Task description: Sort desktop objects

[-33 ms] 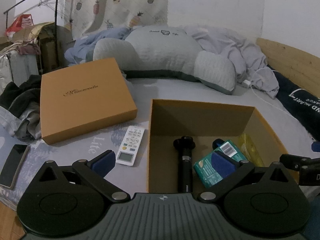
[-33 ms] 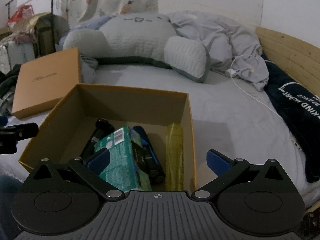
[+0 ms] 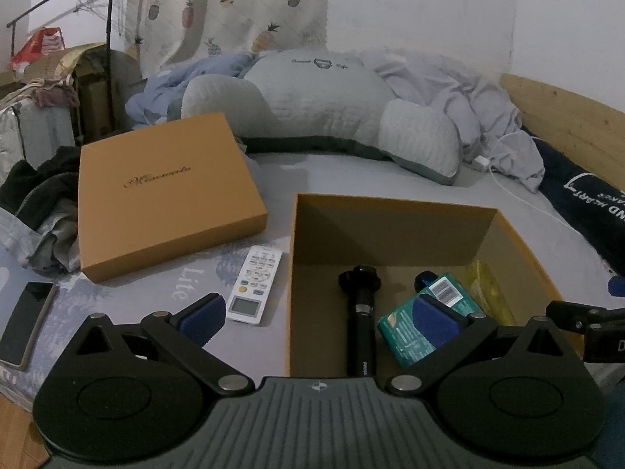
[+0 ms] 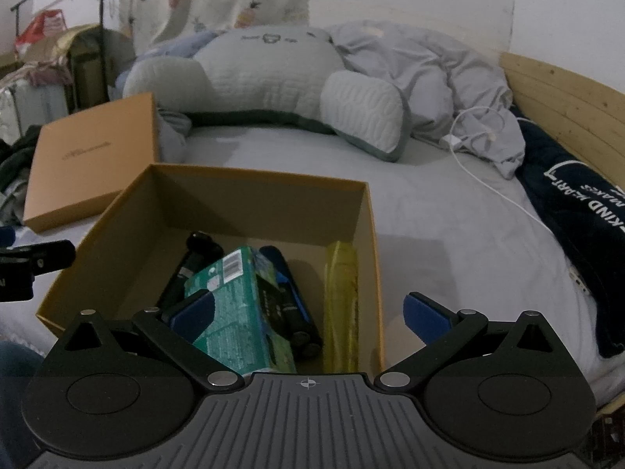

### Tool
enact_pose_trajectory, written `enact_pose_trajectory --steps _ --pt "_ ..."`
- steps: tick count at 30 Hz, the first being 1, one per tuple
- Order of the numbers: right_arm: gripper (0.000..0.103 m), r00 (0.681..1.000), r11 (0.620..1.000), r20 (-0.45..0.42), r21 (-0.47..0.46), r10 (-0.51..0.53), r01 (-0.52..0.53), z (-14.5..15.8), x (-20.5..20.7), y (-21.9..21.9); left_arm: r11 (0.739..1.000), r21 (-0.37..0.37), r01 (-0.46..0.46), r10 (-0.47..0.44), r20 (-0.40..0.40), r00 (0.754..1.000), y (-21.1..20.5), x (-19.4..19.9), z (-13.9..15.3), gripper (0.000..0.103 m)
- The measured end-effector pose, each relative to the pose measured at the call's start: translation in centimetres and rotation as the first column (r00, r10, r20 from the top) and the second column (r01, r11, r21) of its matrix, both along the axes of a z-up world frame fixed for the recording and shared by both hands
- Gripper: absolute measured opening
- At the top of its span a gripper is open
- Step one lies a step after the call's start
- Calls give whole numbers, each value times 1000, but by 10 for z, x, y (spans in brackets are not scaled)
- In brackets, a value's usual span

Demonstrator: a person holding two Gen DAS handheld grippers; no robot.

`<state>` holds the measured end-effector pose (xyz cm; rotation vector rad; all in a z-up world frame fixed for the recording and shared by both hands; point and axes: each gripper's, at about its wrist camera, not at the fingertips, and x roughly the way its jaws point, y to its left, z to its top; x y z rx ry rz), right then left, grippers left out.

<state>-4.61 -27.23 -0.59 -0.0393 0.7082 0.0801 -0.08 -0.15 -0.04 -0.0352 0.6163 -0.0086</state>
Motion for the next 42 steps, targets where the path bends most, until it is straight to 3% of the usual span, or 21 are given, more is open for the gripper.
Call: enact_pose_trajectory --steps 23,30,42 --pt "103 1000 1000 3 -9 2 -2 -4 3 1 999 -4 -44 44 -3 999 -27 -16 -5 103" --pt "103 1000 1000 13 -16 8 -8 -2 -1 1 998 -36 -56 55 -22 998 -25 -22 -7 103" --pt "103 999 999 12 15 40 -40 3 -3 -2 975 -153 -164 155 -70 985 4 -20 -3 103"
